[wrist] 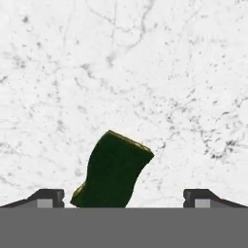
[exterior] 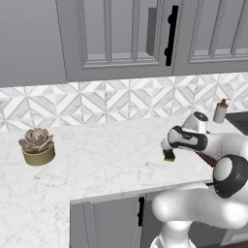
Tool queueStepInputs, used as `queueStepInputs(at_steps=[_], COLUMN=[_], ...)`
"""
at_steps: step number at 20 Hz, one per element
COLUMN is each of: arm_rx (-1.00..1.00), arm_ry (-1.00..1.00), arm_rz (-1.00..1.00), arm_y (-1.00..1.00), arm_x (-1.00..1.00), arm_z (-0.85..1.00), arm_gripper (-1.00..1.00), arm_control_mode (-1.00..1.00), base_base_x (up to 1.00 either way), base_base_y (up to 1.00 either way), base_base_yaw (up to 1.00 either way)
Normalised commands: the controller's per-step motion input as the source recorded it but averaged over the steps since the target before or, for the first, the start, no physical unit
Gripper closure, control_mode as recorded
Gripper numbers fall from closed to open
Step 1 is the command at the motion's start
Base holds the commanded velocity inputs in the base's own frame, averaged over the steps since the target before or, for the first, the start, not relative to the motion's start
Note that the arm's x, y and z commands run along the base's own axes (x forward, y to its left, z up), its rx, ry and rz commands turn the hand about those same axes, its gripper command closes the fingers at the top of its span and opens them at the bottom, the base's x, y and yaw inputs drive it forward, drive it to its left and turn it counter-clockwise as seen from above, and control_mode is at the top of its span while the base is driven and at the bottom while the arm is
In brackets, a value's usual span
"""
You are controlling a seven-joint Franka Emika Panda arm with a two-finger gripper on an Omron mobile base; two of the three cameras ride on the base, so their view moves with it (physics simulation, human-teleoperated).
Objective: Pick up the sponge from the counter and clean the cutting board by briefly scrubbing or pressing down on the cutting board. Once finished, release the sponge.
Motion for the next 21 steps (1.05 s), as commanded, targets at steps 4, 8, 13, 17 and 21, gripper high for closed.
queueStepInputs(at_steps=[4, 8, 13, 17, 21], arm_rx=[0.00, -0.07, 0.00, 0.00, 0.00], arm_ry=[0.00, 0.00, 0.01, 0.00, 0.00], arm_rz=[0.21, 0.11, 0.00, -0.03, -0.05], arm_y=[0.00, 0.18, 0.45, 0.31, 0.15], arm_x=[-1.00, -1.00, -1.00, -0.95, -0.95], arm_z=[0.62, 0.85, 1.00, 1.00, 1.00], arm_gripper=[-1.00, -1.00, -1.00, -1.00, -1.00], arm_control_mode=[-1.00, -1.00, -1.00, -1.00, -1.00], base_base_x=[0.00, 0.00, 0.00, 0.00, 0.00], base_base_y=[0.00, 0.00, 0.00, 0.00, 0.00], base_base_yaw=[0.00, 0.00, 0.00, 0.00, 0.00])
